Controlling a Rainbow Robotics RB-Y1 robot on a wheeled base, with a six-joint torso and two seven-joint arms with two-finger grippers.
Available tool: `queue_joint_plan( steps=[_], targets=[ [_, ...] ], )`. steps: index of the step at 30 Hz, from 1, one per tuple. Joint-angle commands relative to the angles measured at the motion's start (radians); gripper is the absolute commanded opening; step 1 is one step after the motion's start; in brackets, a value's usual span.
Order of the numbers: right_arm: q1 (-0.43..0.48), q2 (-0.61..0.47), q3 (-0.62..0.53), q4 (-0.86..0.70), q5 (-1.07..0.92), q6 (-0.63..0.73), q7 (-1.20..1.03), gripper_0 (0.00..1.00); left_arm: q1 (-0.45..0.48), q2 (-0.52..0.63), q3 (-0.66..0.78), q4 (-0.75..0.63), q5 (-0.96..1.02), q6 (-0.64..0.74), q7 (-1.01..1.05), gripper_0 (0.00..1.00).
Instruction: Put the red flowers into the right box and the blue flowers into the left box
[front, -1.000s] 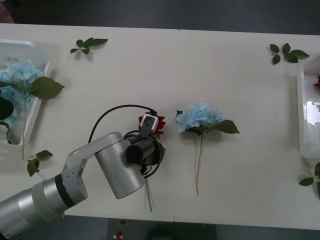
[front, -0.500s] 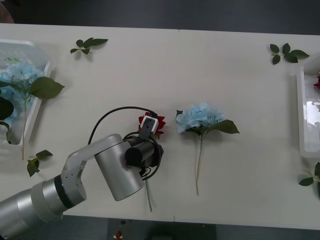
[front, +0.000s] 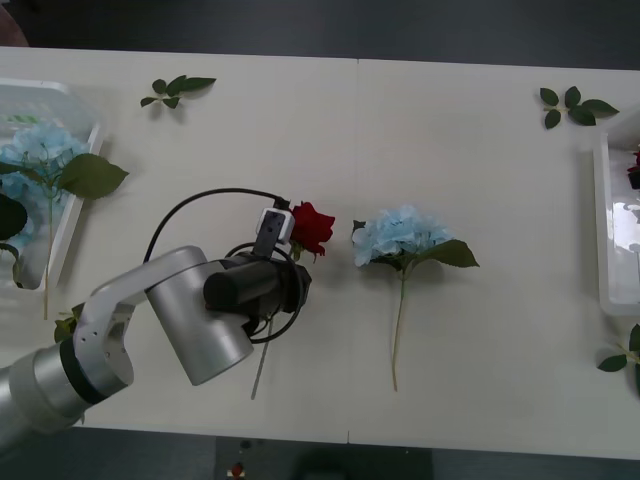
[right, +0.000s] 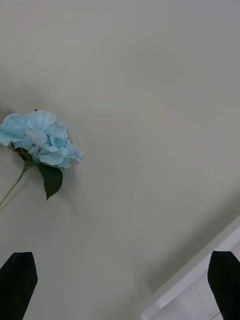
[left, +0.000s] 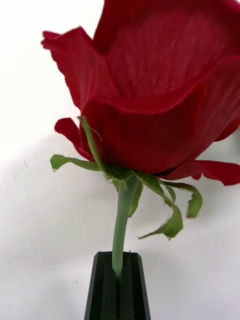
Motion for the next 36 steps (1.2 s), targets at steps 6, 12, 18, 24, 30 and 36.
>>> queue_joint_plan(
  steps=[6,12,18,24,30,36],
  targets=[
    [-0.053,0.063,0.032,-0.053,-0.147,0.083,0.033,1.00,-0.031,0.095,0.244,-0.280,0.298,-0.004,0.114,0.00],
    [-0.088,0.116,0.046,-0.053,-0.246,0.135,-0.110,1.00,-0.155,0.020,0.249,-0.311,0.267,-0.005,0.378,0.00],
    [-0.106,0.165,0.073,-0.053,-0.348,0.135,-0.285,1.00,-0.245,-0.079,0.249,-0.300,0.180,-0.005,0.534,0.00],
    [-0.128,0.241,0.096,-0.053,-0.435,0.135,-0.446,1.00,-0.342,-0.178,0.209,-0.274,0.052,-0.005,0.637,0.00],
    [-0.137,0.275,0.133,-0.053,-0.513,0.135,-0.562,1.00,-0.412,-0.262,0.161,-0.194,-0.096,-0.025,0.760,0.00],
    [-0.151,0.320,0.150,-0.054,-0.530,0.135,-0.595,1.00,-0.423,-0.267,0.160,-0.173,-0.116,-0.051,0.810,0.00]
  ],
)
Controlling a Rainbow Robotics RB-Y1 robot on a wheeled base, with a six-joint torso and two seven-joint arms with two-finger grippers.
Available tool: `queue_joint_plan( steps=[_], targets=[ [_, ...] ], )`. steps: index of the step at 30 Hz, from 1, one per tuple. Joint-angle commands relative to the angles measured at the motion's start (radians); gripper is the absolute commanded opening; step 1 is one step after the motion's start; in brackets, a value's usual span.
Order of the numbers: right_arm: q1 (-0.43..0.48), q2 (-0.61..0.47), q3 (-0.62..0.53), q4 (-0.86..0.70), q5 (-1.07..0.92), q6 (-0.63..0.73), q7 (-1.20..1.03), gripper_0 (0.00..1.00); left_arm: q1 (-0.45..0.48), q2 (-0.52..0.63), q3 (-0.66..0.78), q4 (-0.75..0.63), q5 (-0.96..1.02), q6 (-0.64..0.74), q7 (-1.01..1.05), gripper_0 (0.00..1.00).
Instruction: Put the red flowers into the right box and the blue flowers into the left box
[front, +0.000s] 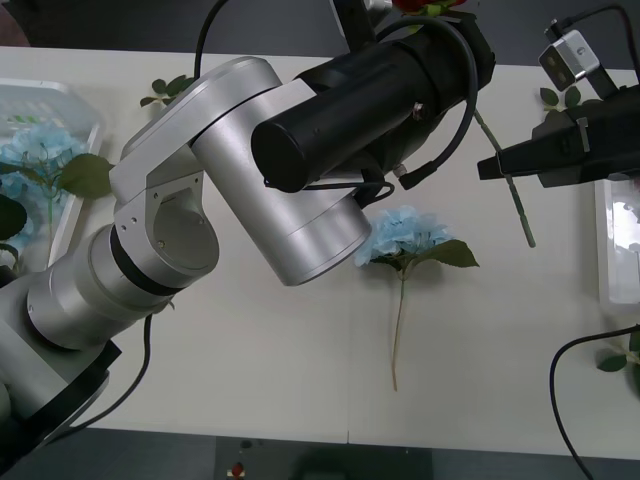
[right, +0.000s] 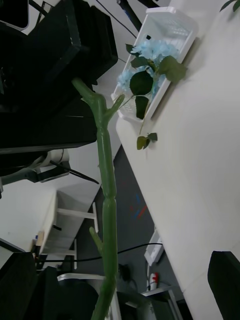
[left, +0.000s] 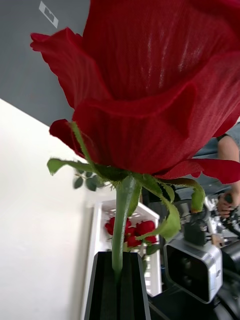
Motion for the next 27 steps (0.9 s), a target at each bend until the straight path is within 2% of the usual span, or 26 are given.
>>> queue_joint_plan(
  steps=[1,3,4,5,6,7,27],
  targets=[
    [-0.048,0.029,-0.002,-0.026,-0.010,-0.004,-0.053,1.00,-0.021,0.009,0.015,-0.019,-0.008,-0.013,0.014,0.00],
    [-0.051,0.039,0.005,-0.026,-0.010,-0.004,-0.056,1.00,-0.018,0.020,0.015,-0.025,-0.005,-0.015,0.019,0.00],
    [-0.051,0.044,0.011,-0.026,-0.009,-0.004,-0.056,0.96,-0.017,0.027,0.015,-0.032,-0.005,-0.013,0.022,0.00],
    [-0.051,0.047,0.012,-0.026,-0.009,-0.004,-0.056,0.65,-0.015,0.033,0.015,-0.036,-0.005,-0.016,0.024,0.00],
    [-0.051,0.049,0.015,-0.026,-0.009,-0.004,-0.059,0.03,-0.013,0.041,0.017,-0.041,-0.003,-0.023,0.024,0.00],
    [-0.051,0.050,0.015,-0.026,-0.009,-0.004,-0.059,0.00,-0.010,0.046,0.015,-0.042,-0.003,-0.027,0.024,0.00],
    [-0.050,0.050,-0.025,-0.026,-0.007,-0.004,-0.068,0.00,-0.010,0.046,0.015,-0.042,-0.003,-0.027,0.024,0.00]
  ],
)
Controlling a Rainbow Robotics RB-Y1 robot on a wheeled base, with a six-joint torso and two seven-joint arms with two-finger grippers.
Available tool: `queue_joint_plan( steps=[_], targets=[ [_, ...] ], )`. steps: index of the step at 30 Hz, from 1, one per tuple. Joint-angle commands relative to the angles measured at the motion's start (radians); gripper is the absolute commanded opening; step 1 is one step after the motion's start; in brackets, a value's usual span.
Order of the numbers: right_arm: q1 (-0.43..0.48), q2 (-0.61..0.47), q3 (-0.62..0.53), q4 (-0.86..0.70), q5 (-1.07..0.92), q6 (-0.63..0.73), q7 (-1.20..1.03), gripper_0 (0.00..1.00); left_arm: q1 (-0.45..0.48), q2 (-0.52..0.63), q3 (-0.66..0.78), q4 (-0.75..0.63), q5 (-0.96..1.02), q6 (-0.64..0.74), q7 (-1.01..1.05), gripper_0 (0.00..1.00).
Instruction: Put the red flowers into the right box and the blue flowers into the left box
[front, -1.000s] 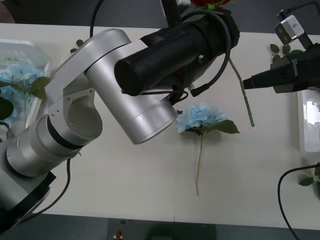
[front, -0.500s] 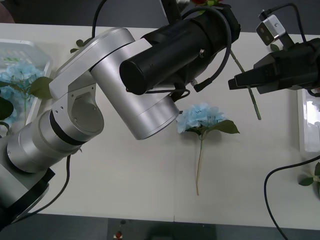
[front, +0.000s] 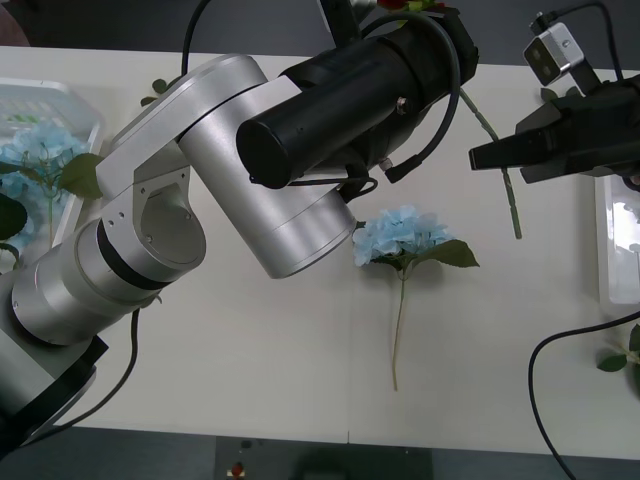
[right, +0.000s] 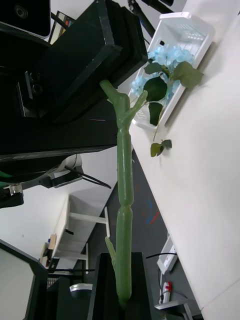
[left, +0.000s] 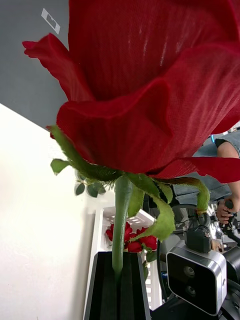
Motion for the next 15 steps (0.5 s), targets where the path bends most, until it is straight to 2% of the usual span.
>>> queue_joint_plan(
  steps=[1,2,3,4,9,15],
  targets=[
    [-0.029,-0.005,-0.010,-0.026,-0.008,-0.004,-0.034,0.00,-0.010,0.003,0.013,-0.039,-0.003,-0.008,0.015,0.17],
    [-0.029,-0.005,-0.011,-0.026,-0.006,-0.004,-0.034,0.00,-0.010,0.003,0.013,-0.039,-0.003,-0.008,0.015,0.41],
    [-0.029,-0.006,-0.013,-0.026,-0.008,-0.004,-0.034,0.00,-0.010,0.003,0.013,-0.039,-0.003,-0.008,0.015,0.74],
    [-0.029,-0.006,-0.016,-0.026,-0.008,-0.004,-0.034,0.00,-0.010,0.003,0.013,-0.039,-0.003,-0.008,0.015,0.81],
    [-0.026,-0.005,-0.024,-0.026,-0.008,-0.004,-0.029,0.00,-0.010,0.003,0.013,-0.039,-0.003,-0.008,0.015,1.00],
    [-0.020,-0.023,-0.034,-0.026,-0.011,-0.004,-0.026,0.00,-0.010,0.003,0.013,-0.039,-0.003,-0.008,0.015,1.00]
  ],
)
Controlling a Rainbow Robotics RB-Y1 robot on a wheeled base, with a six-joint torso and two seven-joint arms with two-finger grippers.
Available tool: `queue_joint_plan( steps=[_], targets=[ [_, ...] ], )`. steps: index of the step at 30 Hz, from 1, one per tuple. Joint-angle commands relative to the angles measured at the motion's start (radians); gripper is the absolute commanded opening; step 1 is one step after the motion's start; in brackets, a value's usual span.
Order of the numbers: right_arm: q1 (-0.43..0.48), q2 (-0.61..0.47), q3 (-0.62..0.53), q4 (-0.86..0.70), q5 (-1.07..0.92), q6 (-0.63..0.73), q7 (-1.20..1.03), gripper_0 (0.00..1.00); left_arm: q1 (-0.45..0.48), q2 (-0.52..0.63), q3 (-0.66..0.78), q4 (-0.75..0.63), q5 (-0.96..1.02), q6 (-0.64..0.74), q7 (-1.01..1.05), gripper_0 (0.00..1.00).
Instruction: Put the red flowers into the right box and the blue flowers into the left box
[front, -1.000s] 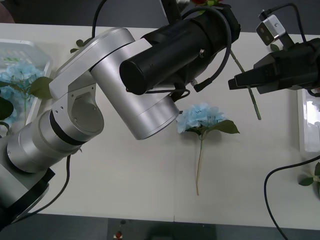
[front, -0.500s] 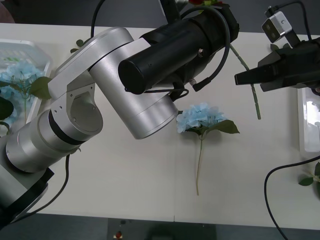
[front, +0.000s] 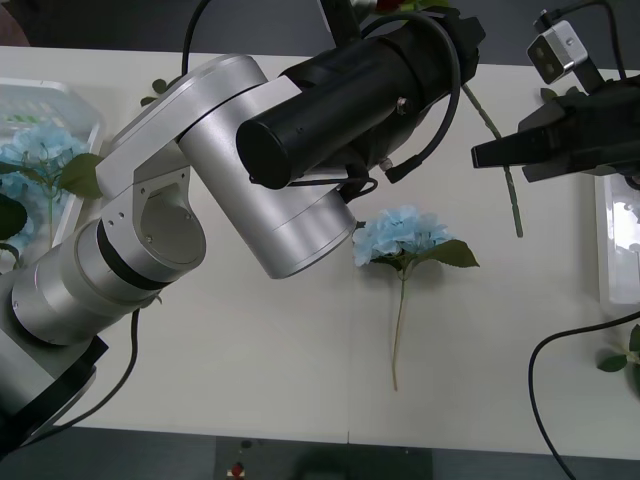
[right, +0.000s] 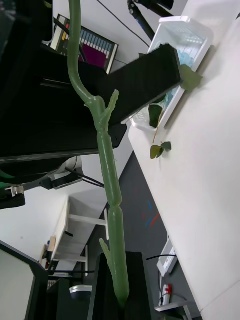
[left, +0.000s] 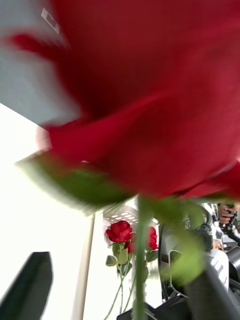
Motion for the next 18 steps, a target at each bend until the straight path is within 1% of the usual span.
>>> queue_joint_plan(
  steps=[1,5,10,11,13,16,18],
  targets=[
    [-0.017,-0.034,-0.021,-0.026,-0.011,-0.004,-0.025,0.00,-0.010,0.003,0.013,-0.039,-0.003,-0.008,0.015,1.00],
    [0.000,-0.086,-0.025,-0.026,-0.010,-0.004,-0.031,0.00,-0.010,0.003,0.013,-0.039,-0.003,-0.008,0.015,1.00],
    [0.035,-0.200,-0.045,-0.026,0.040,-0.004,-0.029,0.00,-0.010,0.003,0.013,-0.039,-0.003,-0.008,0.015,1.00],
    [0.045,-0.219,-0.055,-0.026,0.049,-0.004,-0.031,0.00,0.014,0.008,0.013,-0.029,-0.011,-0.008,0.018,1.00],
    [0.068,-0.265,-0.082,-0.026,0.075,-0.004,-0.034,0.00,0.027,0.018,0.027,-0.034,-0.028,-0.009,0.016,1.00],
    [0.104,-0.331,-0.113,-0.026,0.132,-0.004,-0.035,0.00,0.057,0.058,0.049,-0.086,-0.035,-0.006,0.007,1.00],
    [0.146,-0.385,-0.137,-0.026,0.193,-0.034,-0.035,0.00,0.094,0.110,0.055,-0.138,-0.003,-0.006,-0.010,1.00]
  ],
)
